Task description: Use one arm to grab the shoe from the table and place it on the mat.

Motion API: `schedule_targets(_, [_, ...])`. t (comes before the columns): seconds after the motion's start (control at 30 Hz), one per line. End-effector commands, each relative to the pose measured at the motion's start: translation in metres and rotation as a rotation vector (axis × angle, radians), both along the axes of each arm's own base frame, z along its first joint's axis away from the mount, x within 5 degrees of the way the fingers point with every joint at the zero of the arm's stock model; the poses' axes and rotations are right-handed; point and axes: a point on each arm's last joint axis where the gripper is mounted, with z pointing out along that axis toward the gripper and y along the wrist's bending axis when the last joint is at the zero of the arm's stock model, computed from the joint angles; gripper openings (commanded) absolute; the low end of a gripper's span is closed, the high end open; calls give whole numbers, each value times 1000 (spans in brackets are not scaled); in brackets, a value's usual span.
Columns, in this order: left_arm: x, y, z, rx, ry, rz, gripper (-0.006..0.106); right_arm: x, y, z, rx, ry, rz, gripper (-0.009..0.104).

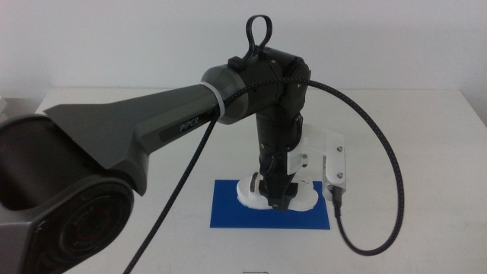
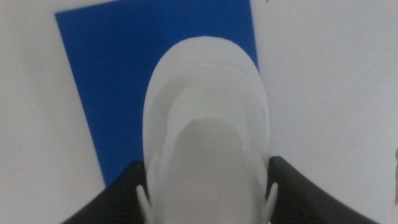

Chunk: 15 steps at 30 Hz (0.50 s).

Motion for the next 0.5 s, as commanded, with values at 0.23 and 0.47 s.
schedule_targets(0.23, [-4,3,15,20,36,144,11,0,-1,12,-22,-93,-2,94])
schedule_targets(0.47, [-1,1,12,7,15,142,52,0,-1,12,-22,-93,-2,94])
